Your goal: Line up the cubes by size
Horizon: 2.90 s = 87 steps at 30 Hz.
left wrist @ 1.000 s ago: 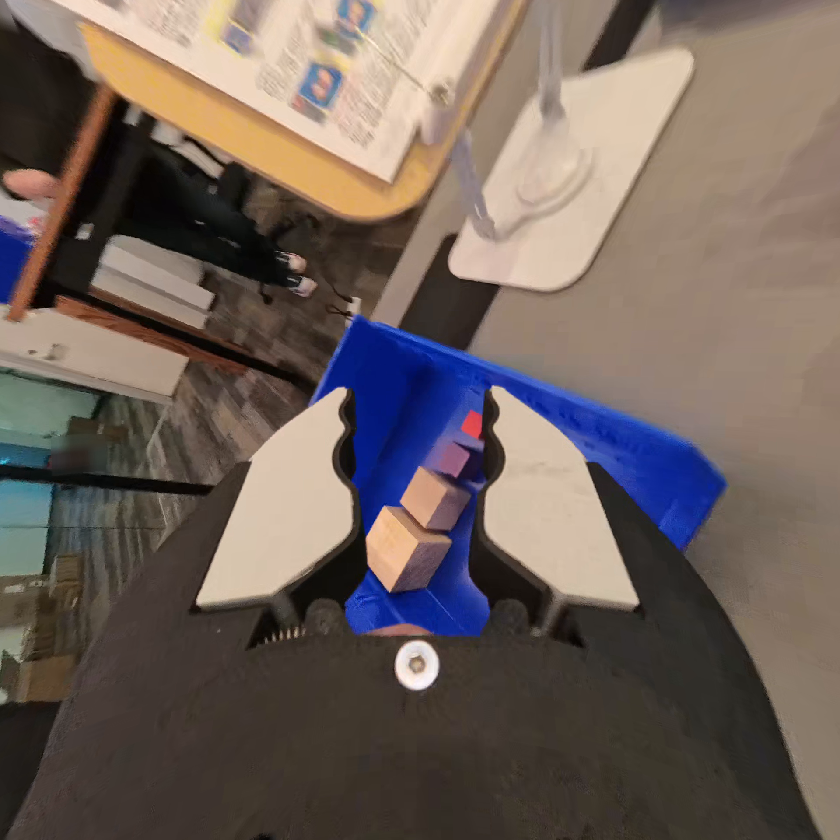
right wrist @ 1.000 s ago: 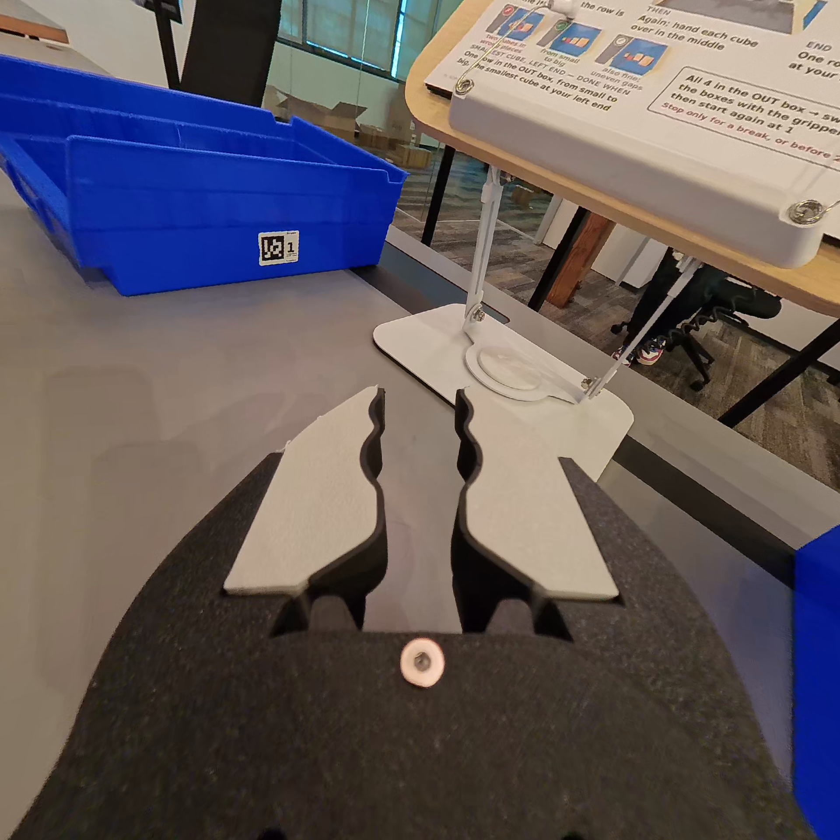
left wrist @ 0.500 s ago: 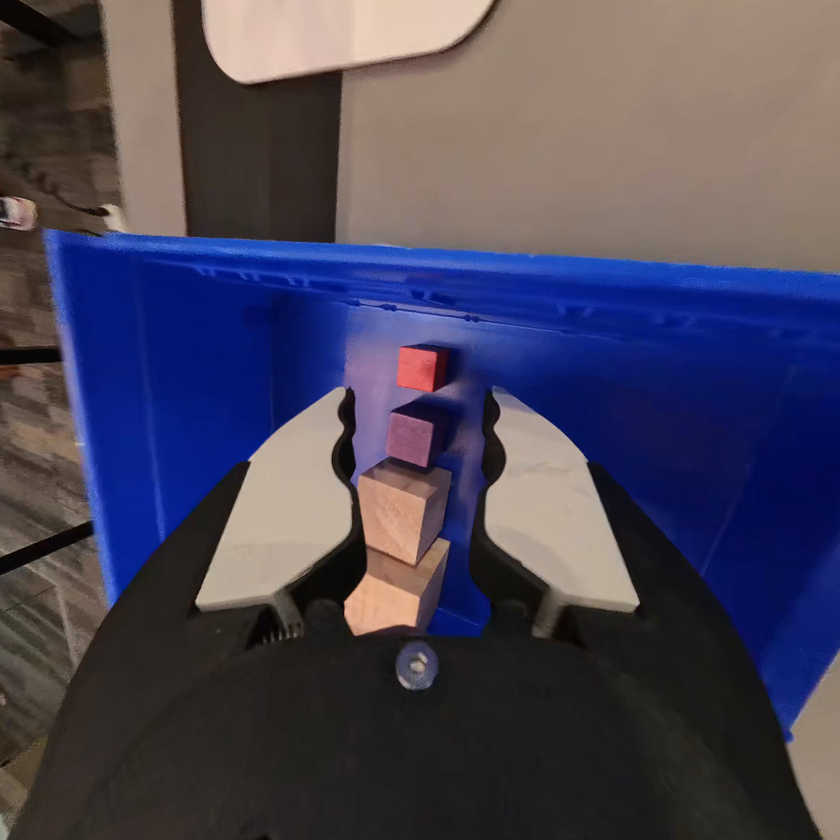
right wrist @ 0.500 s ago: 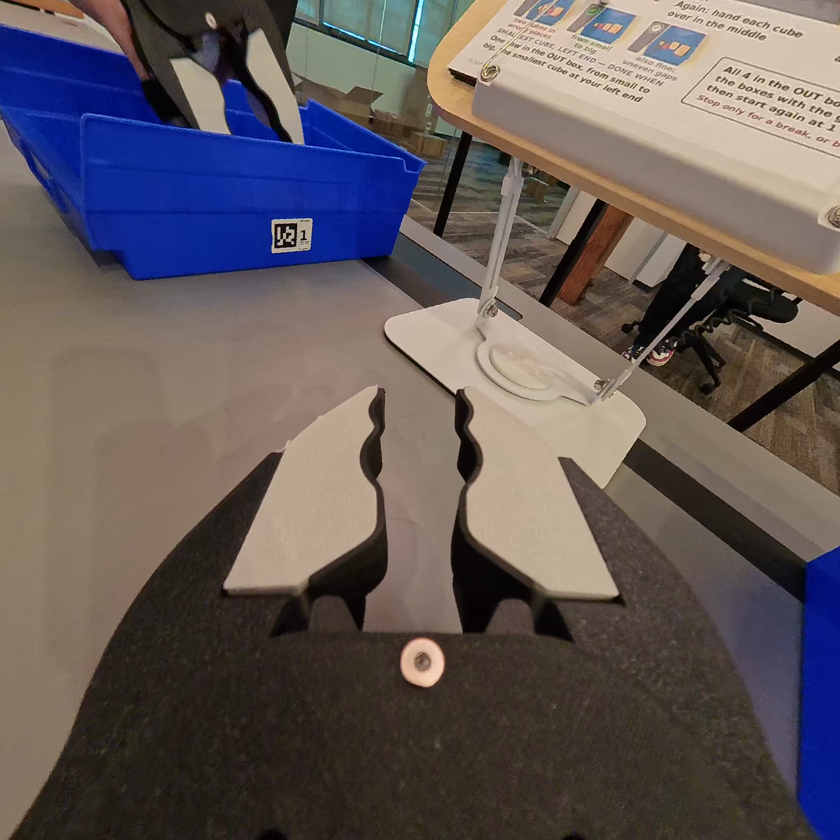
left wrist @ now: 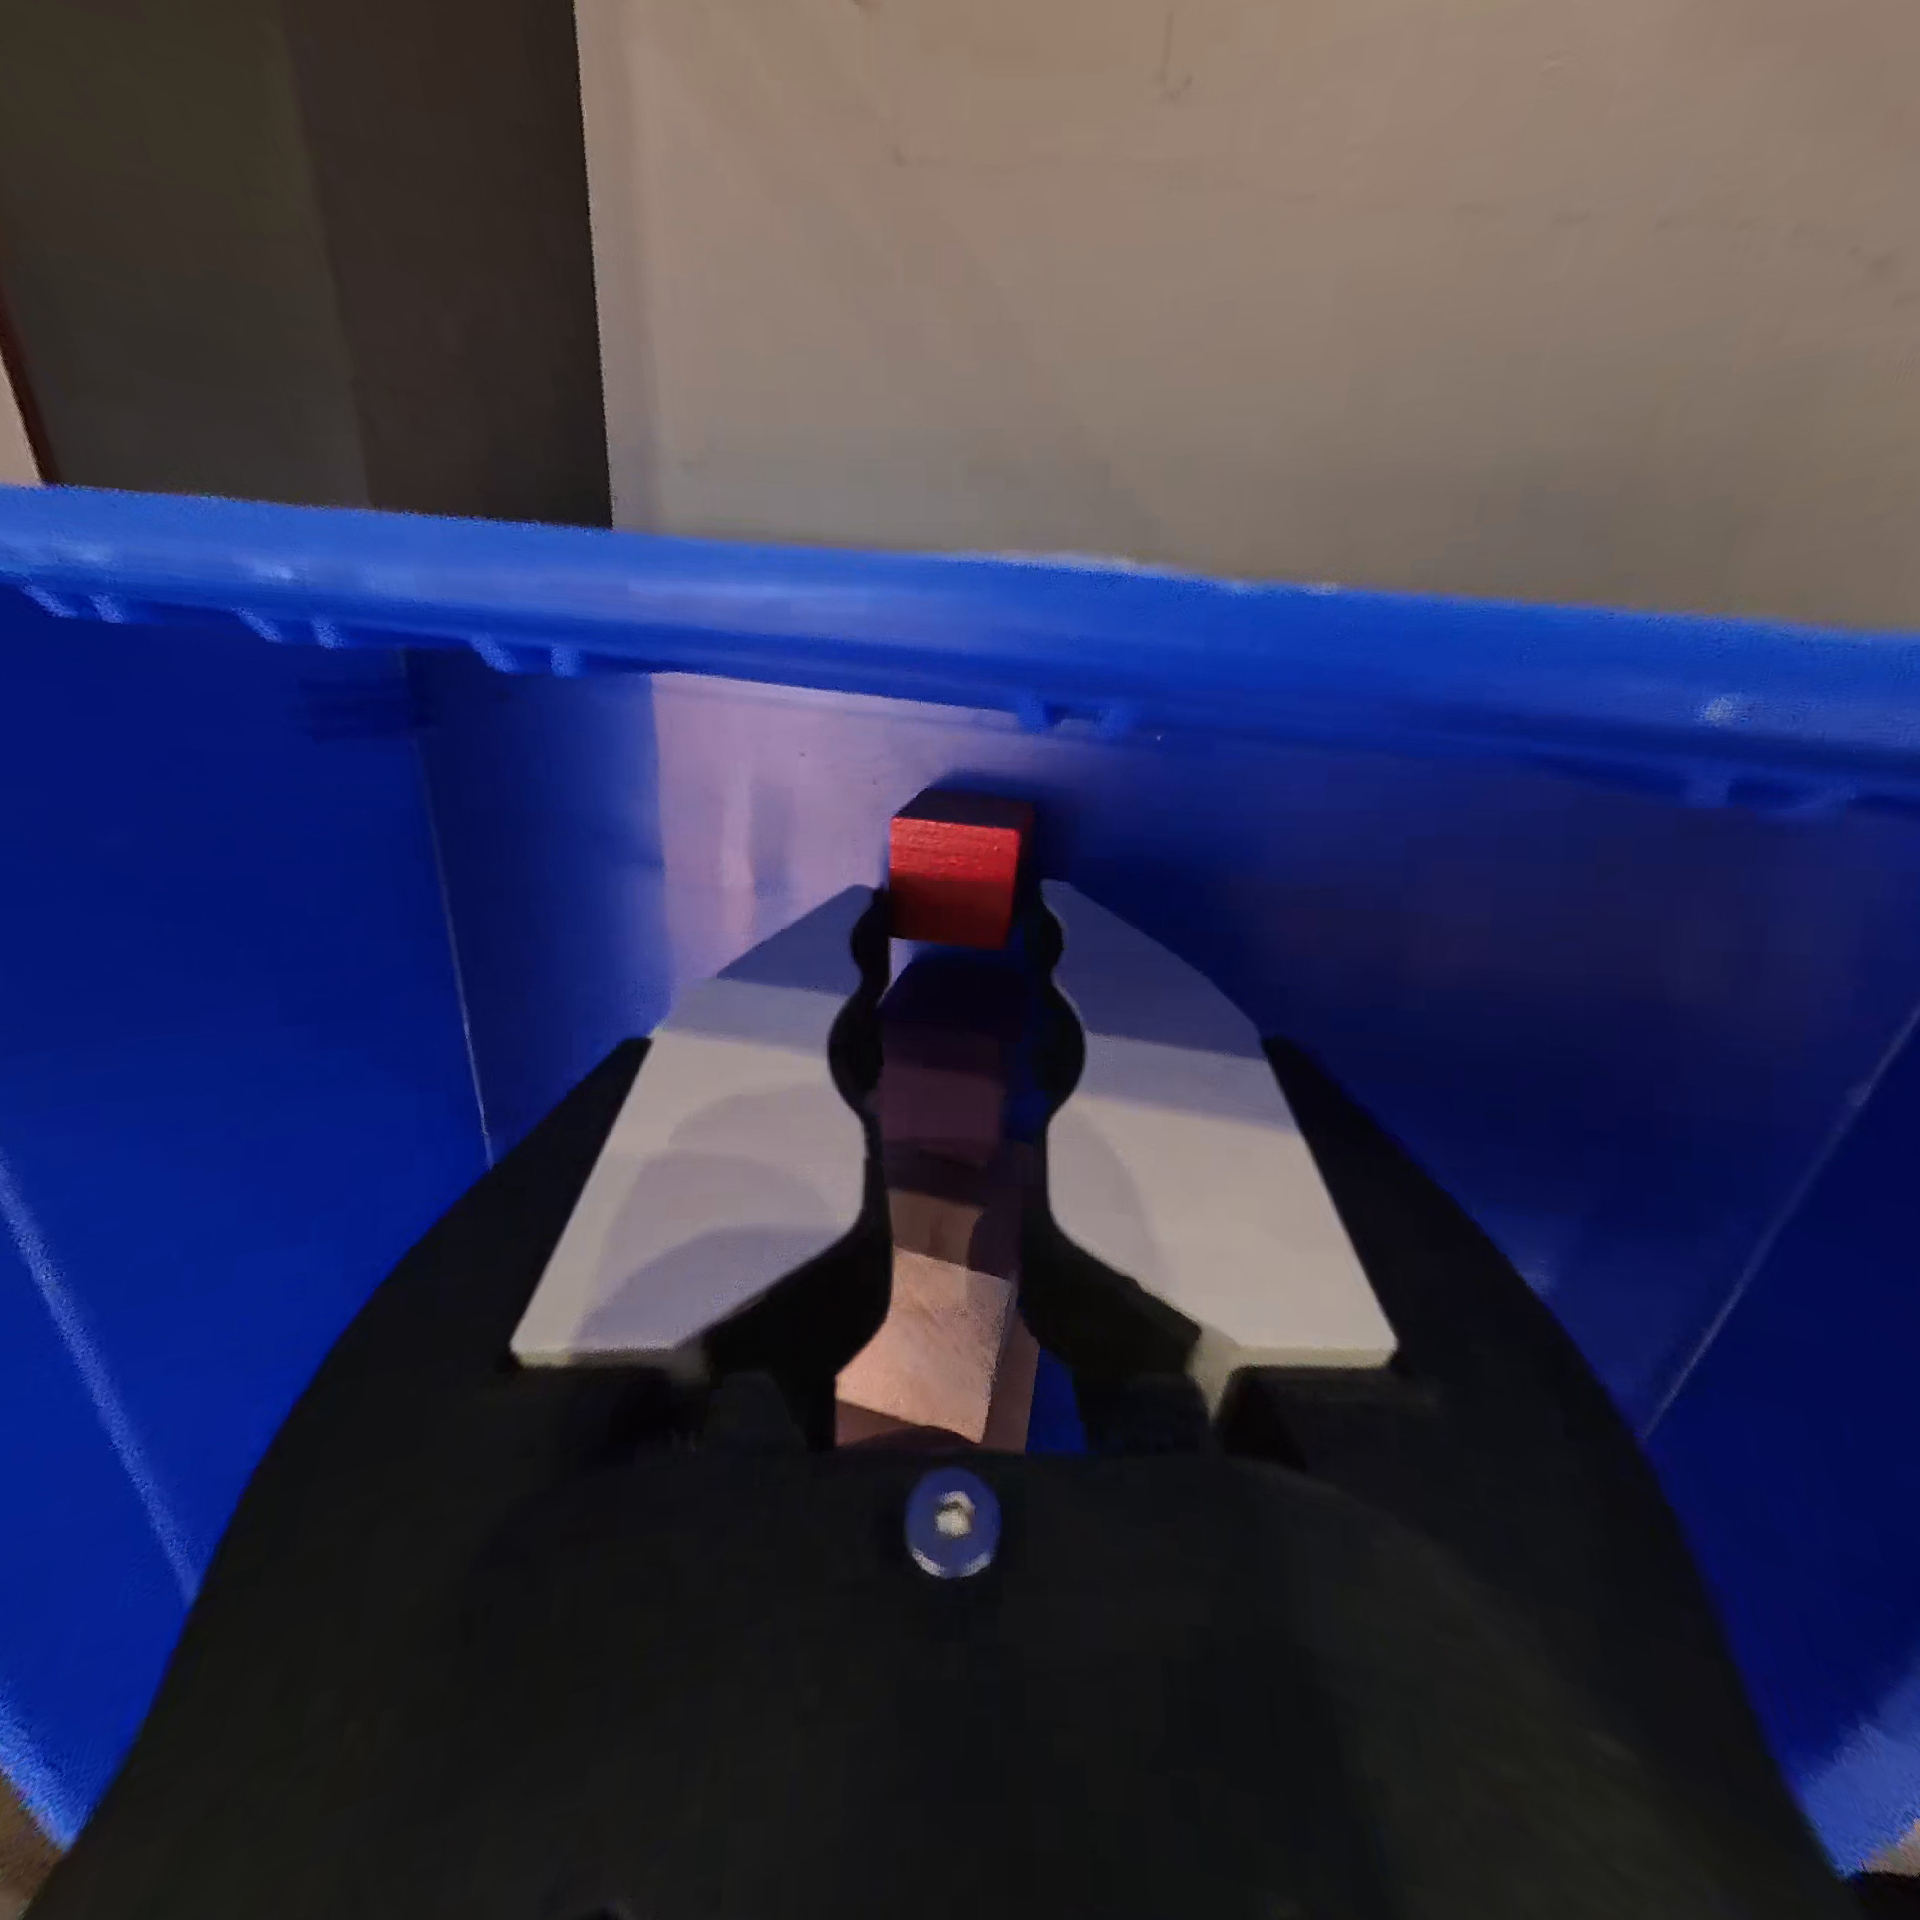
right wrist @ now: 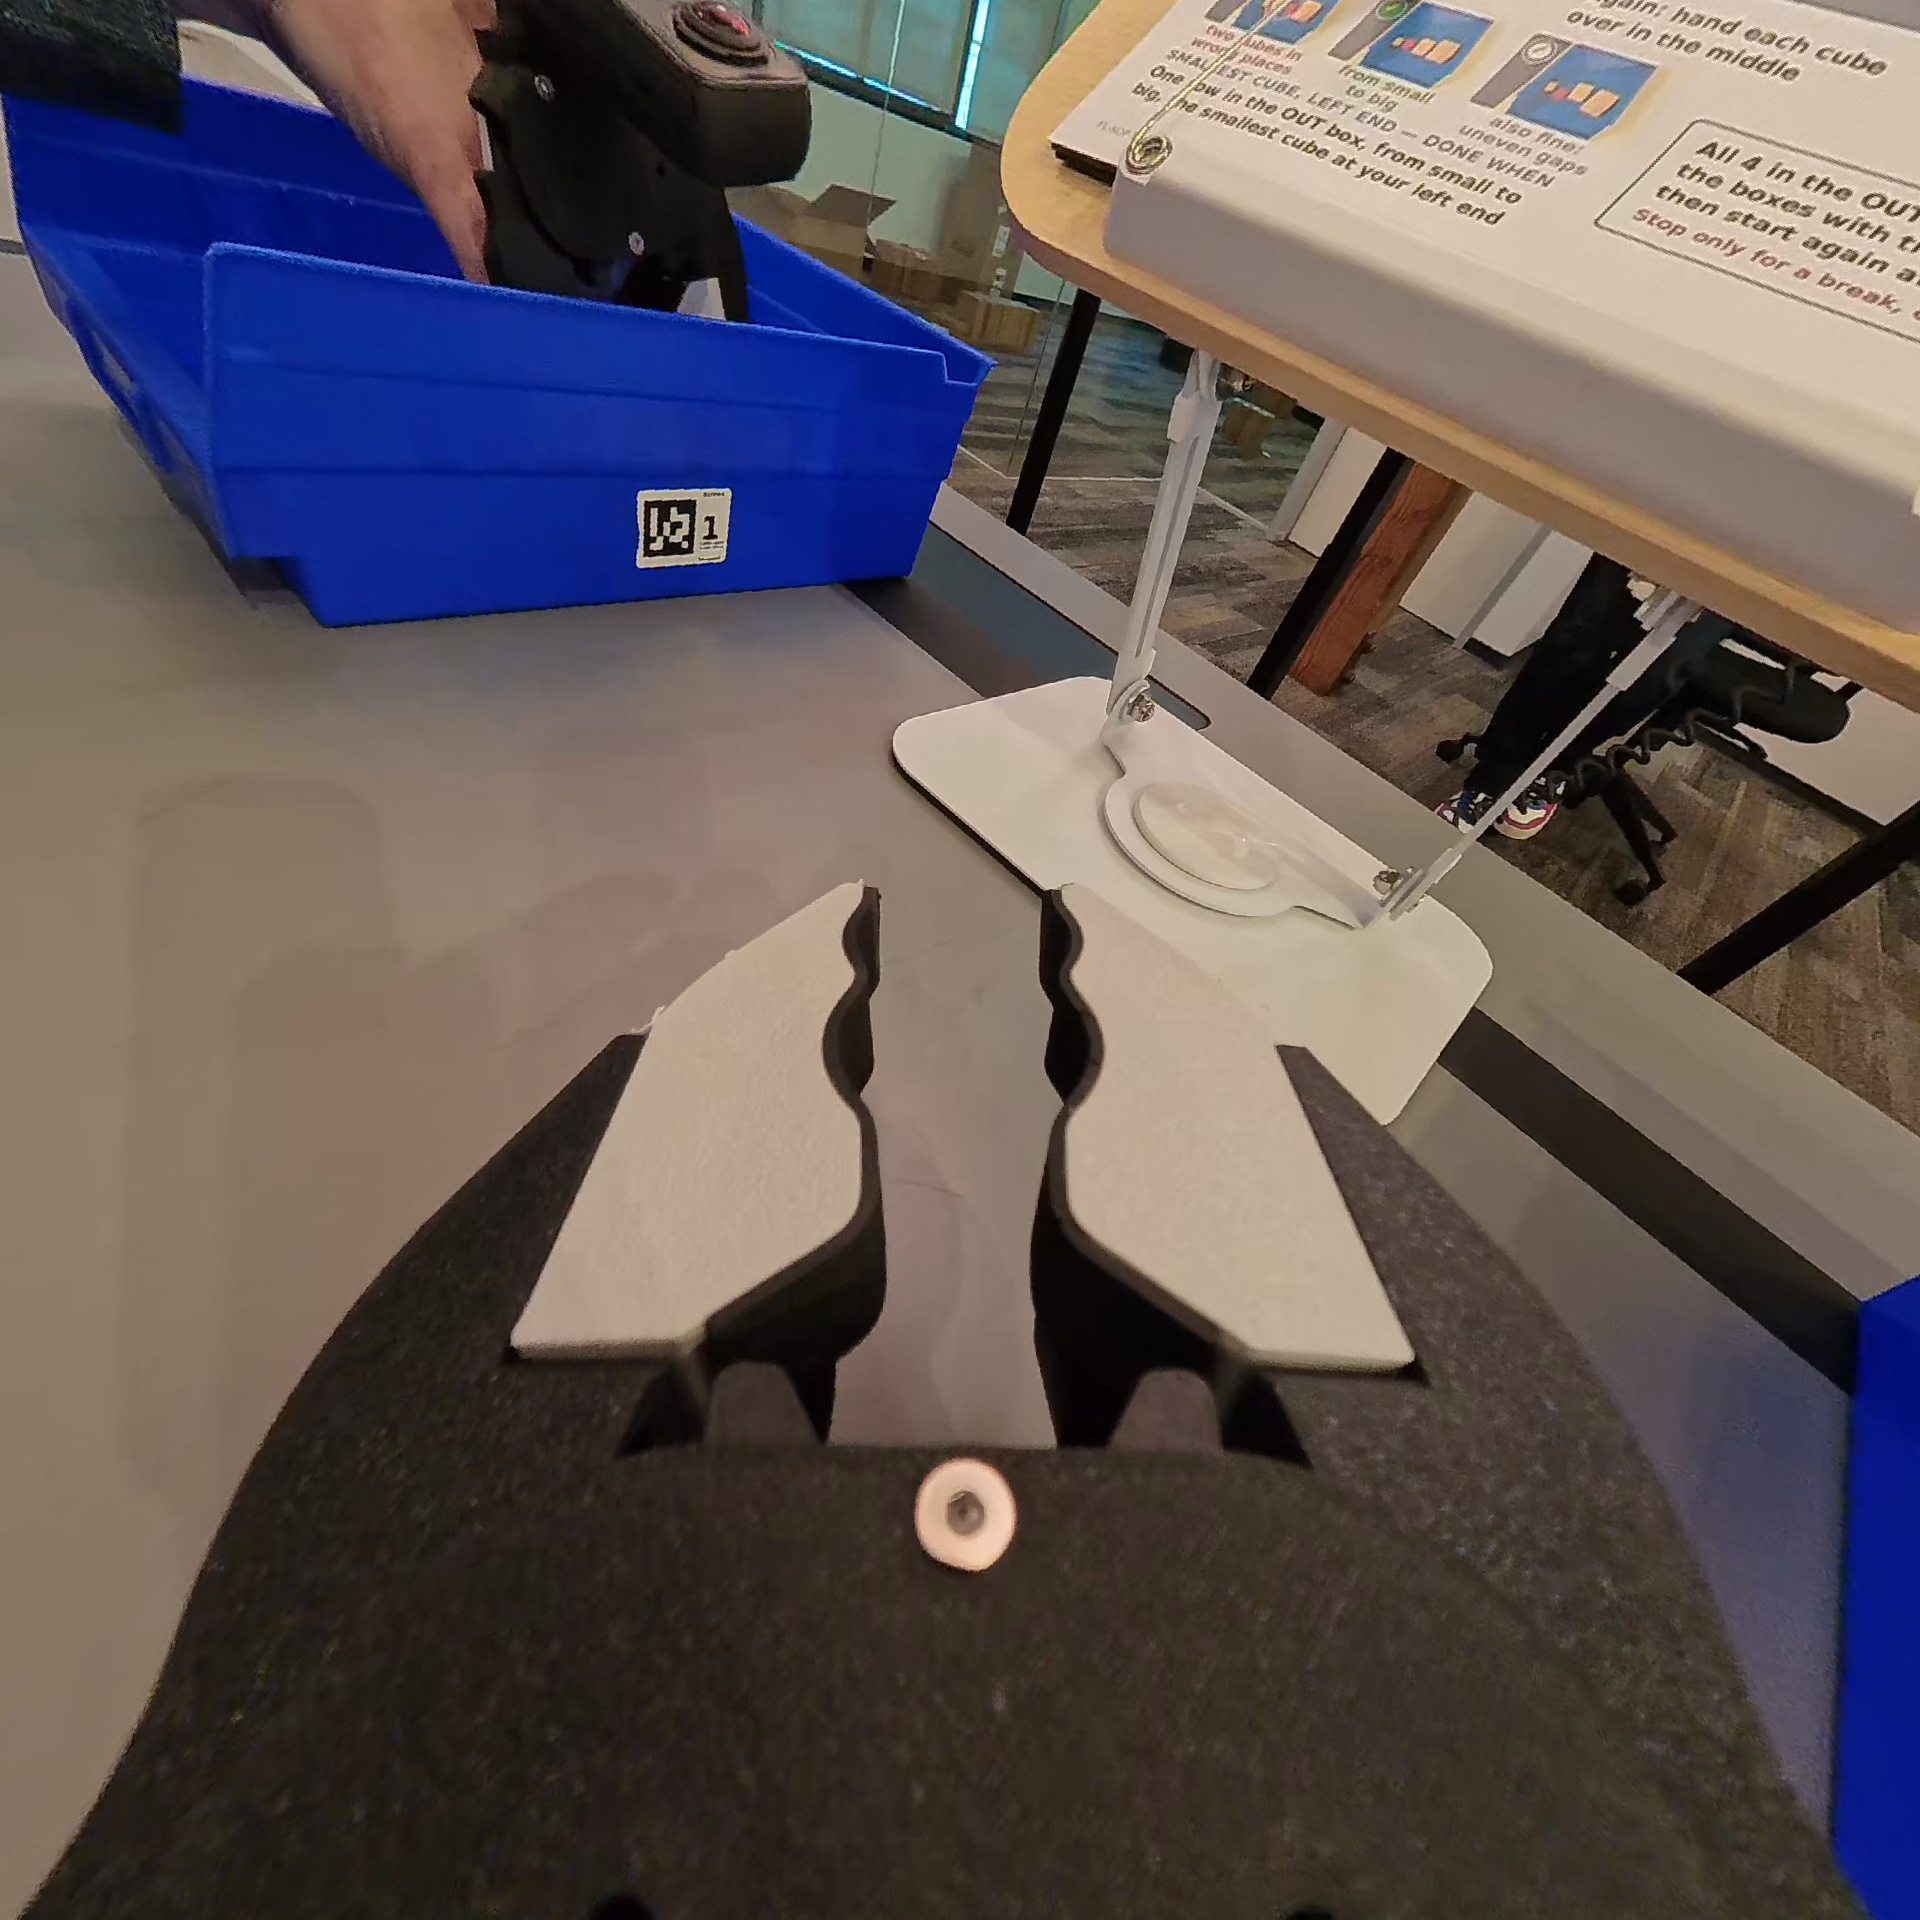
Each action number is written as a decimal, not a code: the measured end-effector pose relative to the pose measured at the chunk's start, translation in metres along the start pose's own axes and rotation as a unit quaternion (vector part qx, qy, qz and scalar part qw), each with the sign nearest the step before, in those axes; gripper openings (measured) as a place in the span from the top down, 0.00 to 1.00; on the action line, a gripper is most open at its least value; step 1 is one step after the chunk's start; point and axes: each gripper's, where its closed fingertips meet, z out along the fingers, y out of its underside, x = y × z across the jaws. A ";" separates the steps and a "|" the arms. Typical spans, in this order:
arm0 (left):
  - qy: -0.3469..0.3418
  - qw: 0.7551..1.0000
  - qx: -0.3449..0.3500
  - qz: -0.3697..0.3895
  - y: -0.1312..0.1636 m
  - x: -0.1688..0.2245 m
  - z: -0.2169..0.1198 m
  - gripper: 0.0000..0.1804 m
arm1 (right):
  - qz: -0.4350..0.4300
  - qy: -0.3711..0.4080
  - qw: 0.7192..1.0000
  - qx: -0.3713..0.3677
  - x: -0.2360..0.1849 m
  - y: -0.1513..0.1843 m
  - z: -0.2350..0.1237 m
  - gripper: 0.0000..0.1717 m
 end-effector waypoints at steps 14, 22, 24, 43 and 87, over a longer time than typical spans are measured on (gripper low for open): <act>-0.191 0.973 0.121 -0.052 -0.009 -0.003 -0.106 0.88 | -0.001 0.001 1.000 0.006 0.000 -0.002 -0.001 0.82; -0.273 0.899 0.343 0.004 -0.125 0.079 -0.195 0.89 | 0.018 -0.022 0.999 0.024 -0.001 -0.006 -0.004 0.82; -0.258 0.885 0.386 0.029 -0.165 0.099 -0.197 0.88 | 0.040 -0.044 0.997 0.040 -0.001 -0.009 -0.008 0.83; -0.158 0.846 0.480 0.171 -0.301 0.174 -0.161 0.88 | 0.383 -0.462 0.752 0.273 -0.018 -0.079 -0.080 0.78; -0.242 0.853 0.429 0.171 -0.270 0.153 -0.200 0.99 | 0.130 -0.262 0.931 0.219 0.108 -0.121 -0.154 0.88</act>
